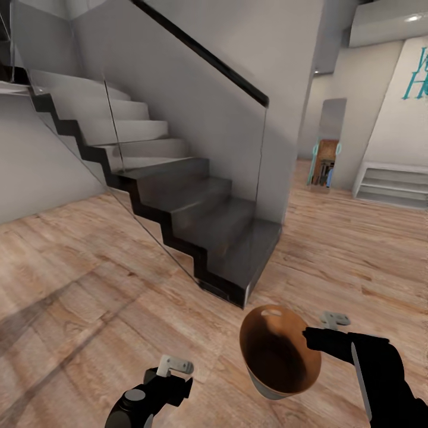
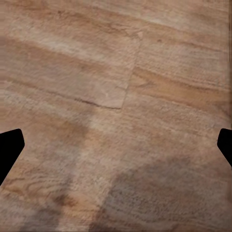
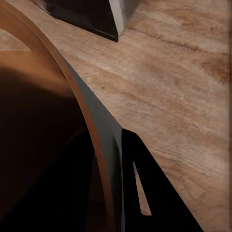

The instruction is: Put the three can of soda from the living room inside the tash can in the kitchen.

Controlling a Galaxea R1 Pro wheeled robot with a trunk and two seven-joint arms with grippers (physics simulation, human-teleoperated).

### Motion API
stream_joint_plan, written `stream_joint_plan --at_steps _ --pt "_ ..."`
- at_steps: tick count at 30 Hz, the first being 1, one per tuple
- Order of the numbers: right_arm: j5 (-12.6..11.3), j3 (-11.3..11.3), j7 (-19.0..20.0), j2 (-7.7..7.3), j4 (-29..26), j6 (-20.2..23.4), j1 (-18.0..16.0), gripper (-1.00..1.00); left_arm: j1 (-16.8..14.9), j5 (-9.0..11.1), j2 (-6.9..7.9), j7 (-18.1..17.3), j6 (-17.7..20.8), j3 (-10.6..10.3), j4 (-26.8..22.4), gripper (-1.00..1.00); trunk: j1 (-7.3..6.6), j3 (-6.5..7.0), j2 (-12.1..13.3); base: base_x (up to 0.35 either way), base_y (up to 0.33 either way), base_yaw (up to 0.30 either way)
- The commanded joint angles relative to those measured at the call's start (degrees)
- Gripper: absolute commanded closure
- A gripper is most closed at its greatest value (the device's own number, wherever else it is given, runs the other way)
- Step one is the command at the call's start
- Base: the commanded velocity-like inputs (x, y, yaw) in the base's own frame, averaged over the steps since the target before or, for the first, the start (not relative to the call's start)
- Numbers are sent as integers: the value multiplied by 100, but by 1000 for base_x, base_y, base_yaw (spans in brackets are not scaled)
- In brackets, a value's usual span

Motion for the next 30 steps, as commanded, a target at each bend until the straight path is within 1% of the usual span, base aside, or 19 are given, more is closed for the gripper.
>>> stream_joint_plan --at_steps 1,9,30 --pt "-133 -1 7 0 -2 27 -1 100 1 10 -3 -2 -5 0 0 -100 0 6 0 0 0 -128" --pt "-133 -5 12 0 -2 28 -1 100 -2 28 -9 -8 -7 0 -10 -100 0 25 0 0 0 -56" --pt "-133 2 9 1 -9 33 -1 100 -1 36 -9 -6 11 0 -45 -100 0 157 0 0 0 -178"
